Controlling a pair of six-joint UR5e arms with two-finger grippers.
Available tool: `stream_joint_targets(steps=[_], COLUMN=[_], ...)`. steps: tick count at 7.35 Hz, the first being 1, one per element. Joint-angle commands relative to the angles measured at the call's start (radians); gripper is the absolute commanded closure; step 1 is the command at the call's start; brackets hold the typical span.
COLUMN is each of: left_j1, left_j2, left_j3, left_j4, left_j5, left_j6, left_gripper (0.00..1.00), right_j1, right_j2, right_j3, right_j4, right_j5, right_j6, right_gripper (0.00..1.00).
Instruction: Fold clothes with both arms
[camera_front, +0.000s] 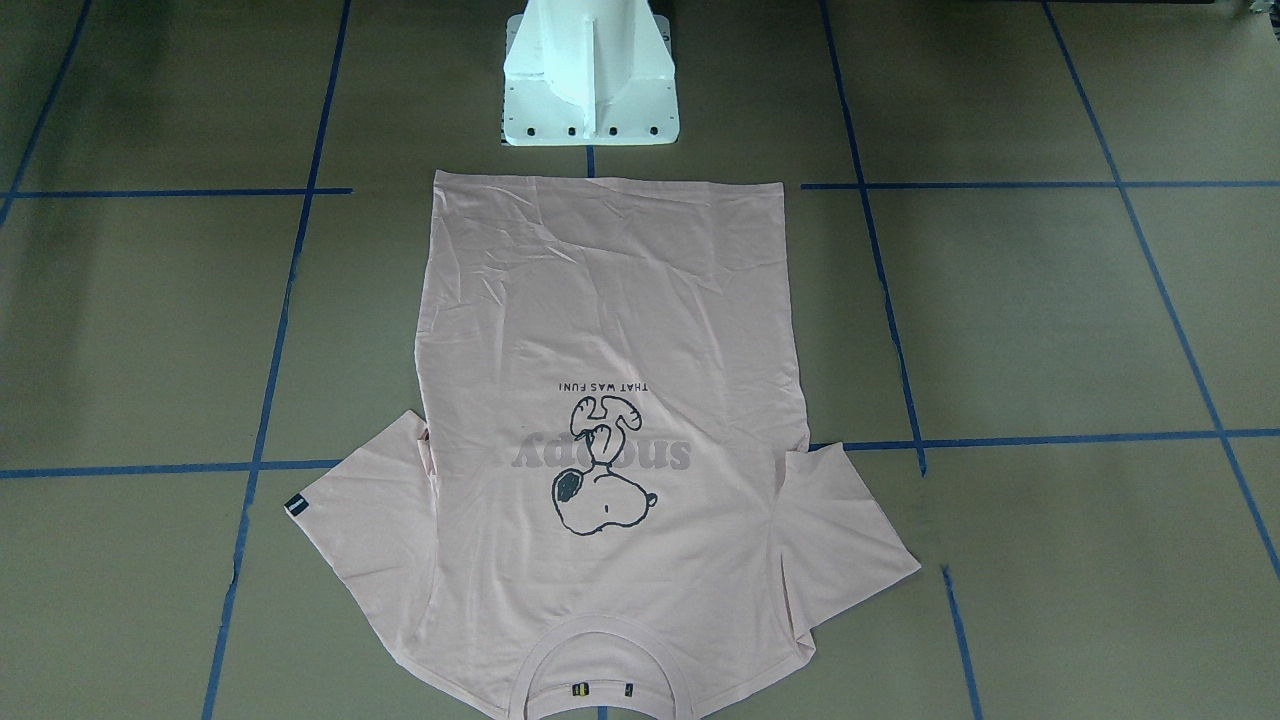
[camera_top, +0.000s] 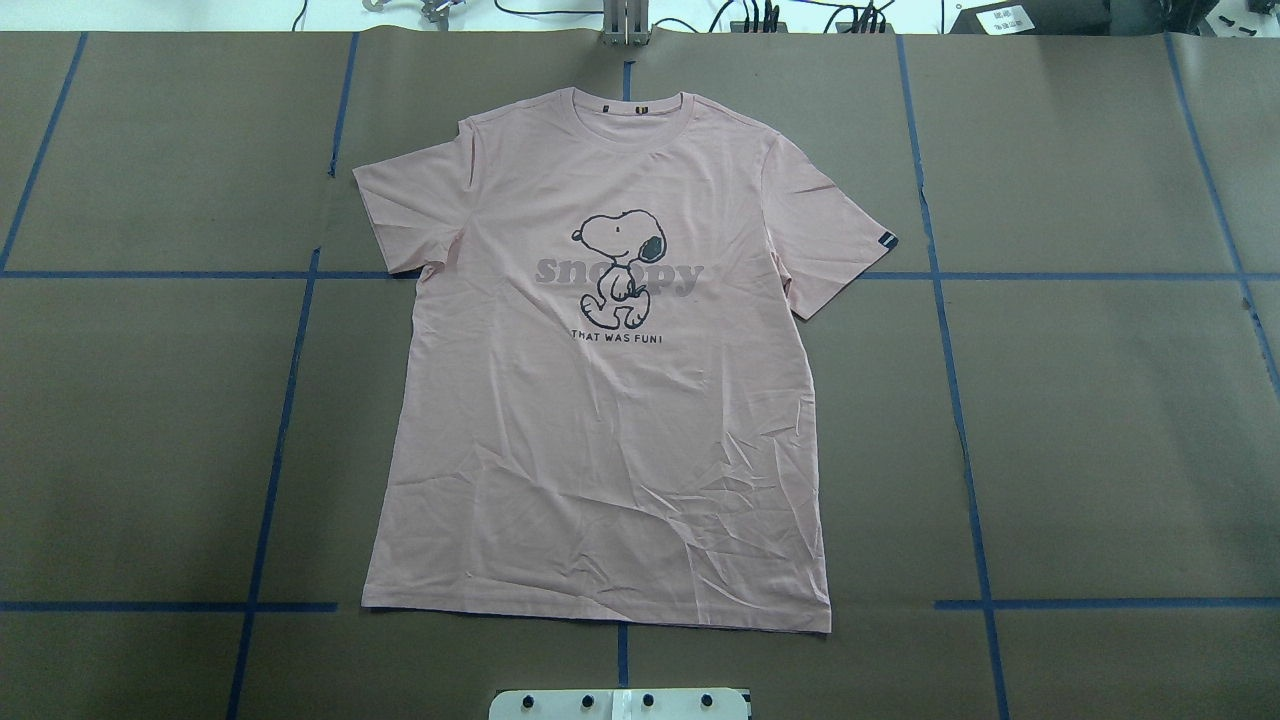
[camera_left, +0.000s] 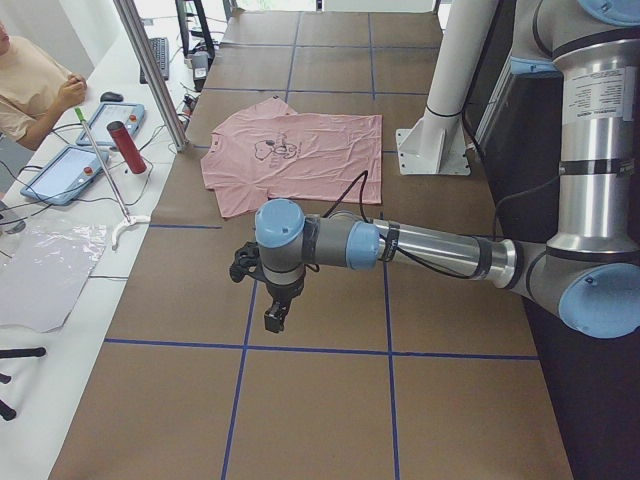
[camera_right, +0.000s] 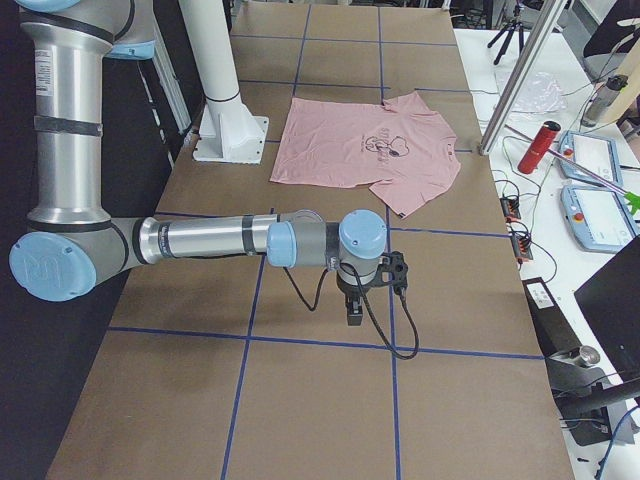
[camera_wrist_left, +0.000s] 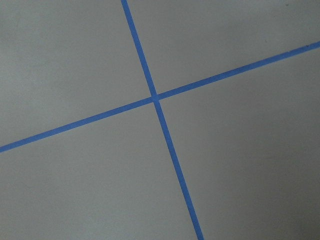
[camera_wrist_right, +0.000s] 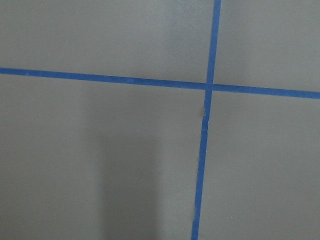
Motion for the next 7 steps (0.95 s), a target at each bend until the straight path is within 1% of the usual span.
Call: stream_joint_targets(steps=[1, 4, 5, 6, 7], left_j1=[0.003, 0.001, 0.001, 0.001, 0.003], left_j2=[-0.006, -0.004, -0.006, -0.007, -0.025], left_j3=[0.002, 0.014, 0.014, 0.001, 0.016], left_j4=[0.016, 0.018, 0.018, 0.015, 0.015], left_j5=[-0.009, 0.000, -0.008, -0.008, -0.012], left_j6=[-0.003, -0.007, -0.036, -0.037, -0.038], left_gripper=[0.00, 0.00, 0.00, 0.00, 0.00], right_j1=[0.001, 0.000, -0.003, -0.040, -0.096], right_j2=[-0.002, -0.010, -0.013, -0.013, -0.014], right_j3=[0.003, -0.003, -0.008, -0.005, -0.009], right_j4=[0.004, 0.016, 0.016, 0.030, 0.087], right_j5=[-0.005, 0.004, 0.007, 0.009, 0.009], right_j6=[0.000, 0.000, 0.004, 0.007, 0.016], right_gripper=[0.00, 0.00, 0.00, 0.00, 0.00])
